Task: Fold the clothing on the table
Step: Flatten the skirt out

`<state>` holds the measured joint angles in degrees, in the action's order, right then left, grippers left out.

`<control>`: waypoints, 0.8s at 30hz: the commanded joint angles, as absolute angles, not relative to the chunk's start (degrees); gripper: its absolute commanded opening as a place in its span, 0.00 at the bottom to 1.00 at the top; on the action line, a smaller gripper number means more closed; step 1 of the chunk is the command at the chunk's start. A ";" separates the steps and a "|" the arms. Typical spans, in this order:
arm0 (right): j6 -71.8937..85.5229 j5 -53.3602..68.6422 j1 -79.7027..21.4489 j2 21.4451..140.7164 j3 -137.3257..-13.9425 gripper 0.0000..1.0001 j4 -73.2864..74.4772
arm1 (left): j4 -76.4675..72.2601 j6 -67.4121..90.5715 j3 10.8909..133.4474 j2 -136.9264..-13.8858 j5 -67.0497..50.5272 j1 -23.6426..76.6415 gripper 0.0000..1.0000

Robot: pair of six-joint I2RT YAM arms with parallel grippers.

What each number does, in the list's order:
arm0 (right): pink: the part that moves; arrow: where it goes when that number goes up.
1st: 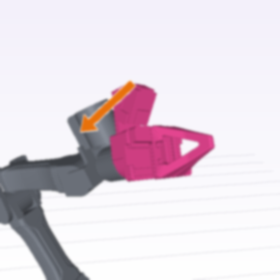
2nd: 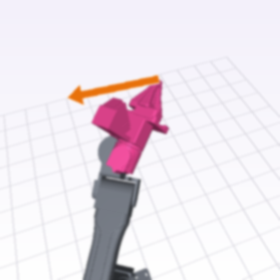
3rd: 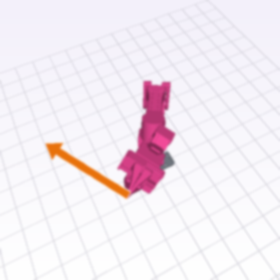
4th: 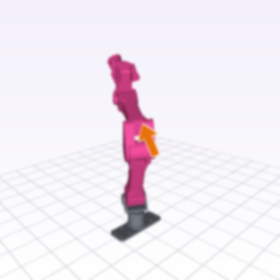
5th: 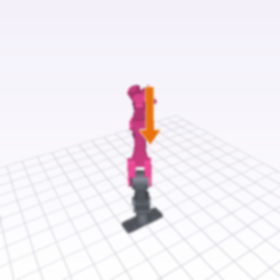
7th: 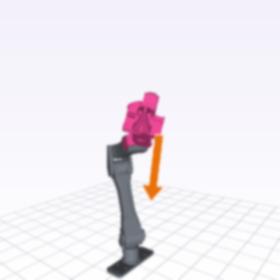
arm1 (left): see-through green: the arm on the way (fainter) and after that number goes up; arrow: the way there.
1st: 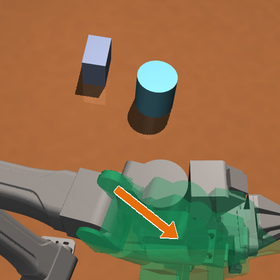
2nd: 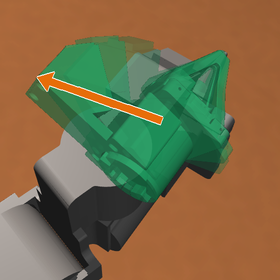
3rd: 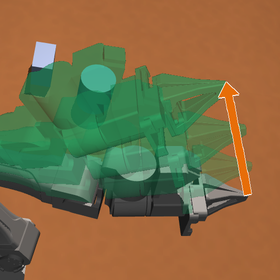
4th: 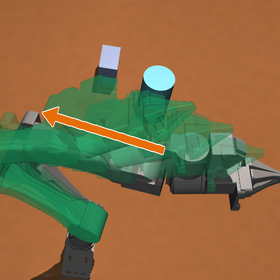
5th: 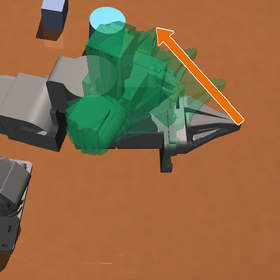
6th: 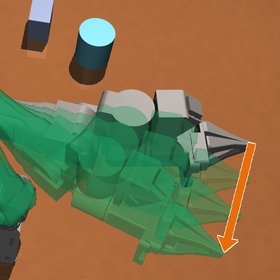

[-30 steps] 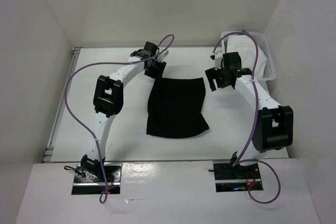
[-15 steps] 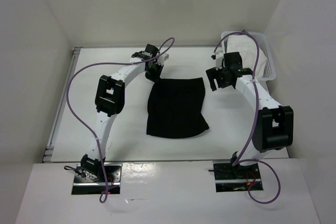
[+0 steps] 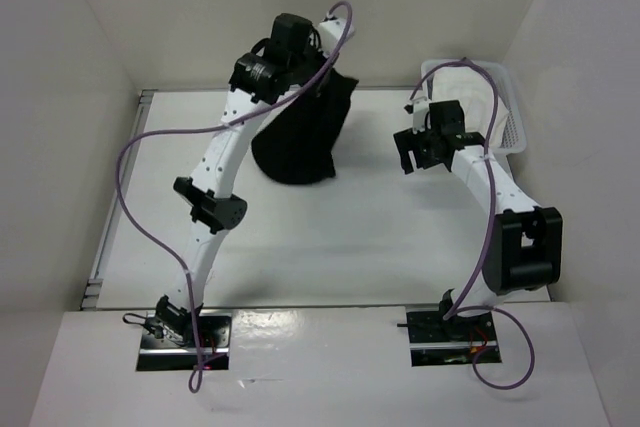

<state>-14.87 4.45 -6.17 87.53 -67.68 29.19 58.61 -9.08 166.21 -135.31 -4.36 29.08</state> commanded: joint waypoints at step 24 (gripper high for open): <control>-13.18 8.61 -1.58 78.22 -63.37 0.84 25.83 | 74.53 -18.98 177.72 -120.41 1.58 38.51 0.17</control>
